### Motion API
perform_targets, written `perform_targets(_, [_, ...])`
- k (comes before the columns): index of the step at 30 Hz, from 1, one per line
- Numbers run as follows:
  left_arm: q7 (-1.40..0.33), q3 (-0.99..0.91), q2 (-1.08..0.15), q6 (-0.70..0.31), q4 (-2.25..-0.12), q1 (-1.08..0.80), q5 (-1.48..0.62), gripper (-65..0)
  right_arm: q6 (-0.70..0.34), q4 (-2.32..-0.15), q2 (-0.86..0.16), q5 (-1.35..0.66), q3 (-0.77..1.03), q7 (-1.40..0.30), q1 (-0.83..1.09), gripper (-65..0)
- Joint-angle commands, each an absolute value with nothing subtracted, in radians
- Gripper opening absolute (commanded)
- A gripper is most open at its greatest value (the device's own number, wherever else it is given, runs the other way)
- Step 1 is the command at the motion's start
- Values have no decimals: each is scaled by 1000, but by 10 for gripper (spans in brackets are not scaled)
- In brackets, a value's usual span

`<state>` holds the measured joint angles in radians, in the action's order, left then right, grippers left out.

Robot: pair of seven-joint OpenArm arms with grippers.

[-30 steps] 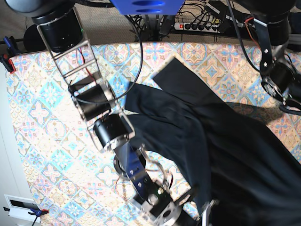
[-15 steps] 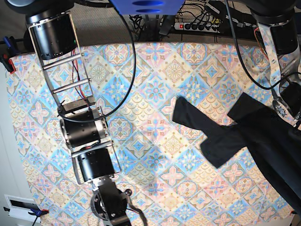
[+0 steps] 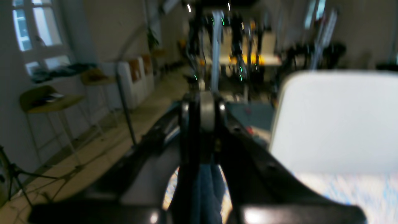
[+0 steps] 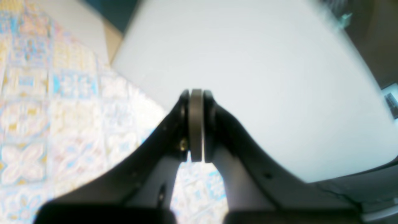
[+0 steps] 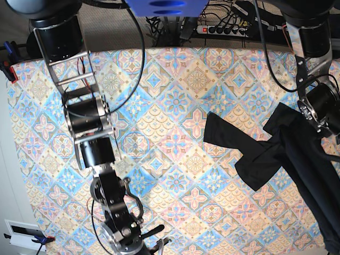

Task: Layout the t-shirt on the table in an organized manner, then fold the t-shirt properly
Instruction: 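Lower the held t-shirt back onto the table with both grippers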

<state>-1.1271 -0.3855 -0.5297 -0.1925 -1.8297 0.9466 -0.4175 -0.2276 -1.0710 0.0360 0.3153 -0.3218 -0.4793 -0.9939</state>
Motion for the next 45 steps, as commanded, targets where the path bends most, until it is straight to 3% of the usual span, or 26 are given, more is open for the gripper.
perform_targets(1, [-1090,-366,-535,-194,-1821,969,-432,-650,-214,-1135,48,312,-294,-437,-1027,-650])
perform_targets(3, [-1090,-343,-496,-194,-1788,966,-433,-650,-228,-1199,48,312,-242,-437,-969,-650])
perform_targets(6, [-1092,-337,-443,-194,-1745,966,-432,-650,-364,-1287,48,246,-147,-473,-888,-650])
perform_targets(10, [-1092,-337,-392,-194,-1713,966,-427,-650,-524,-1360,48,-38,-44,-664,-846,-649])
perform_targets(16, [-1093,-283,-381,-194,-1709,1001,-424,-650,-532,-1359,48,-461,-36,-803,-846,-571])
perform_targets(23, [-1193,-269,-266,-203,-1607,1090,-432,-650,-532,-1359,48,-483,-30,-794,-842,-556])
perform_targets(28, [-1231,-117,-143,-231,-1543,1135,-432,-650,-532,-1359,42,-481,-27,-720,-753,-556])
perform_targets(32, [-1241,-8,-38,-231,-1543,1135,-432,-650,-532,-1357,-30,-481,-7,-667,-720,-556])
perform_targets(39, [-1337,30,151,-294,-1589,1098,-433,-650,-530,-1254,-62,-481,280,-661,-707,-556])
perform_targets(45, [-1396,188,157,-418,-1822,1023,-509,-650,-530,-1188,-122,-481,387,-659,-705,-556])
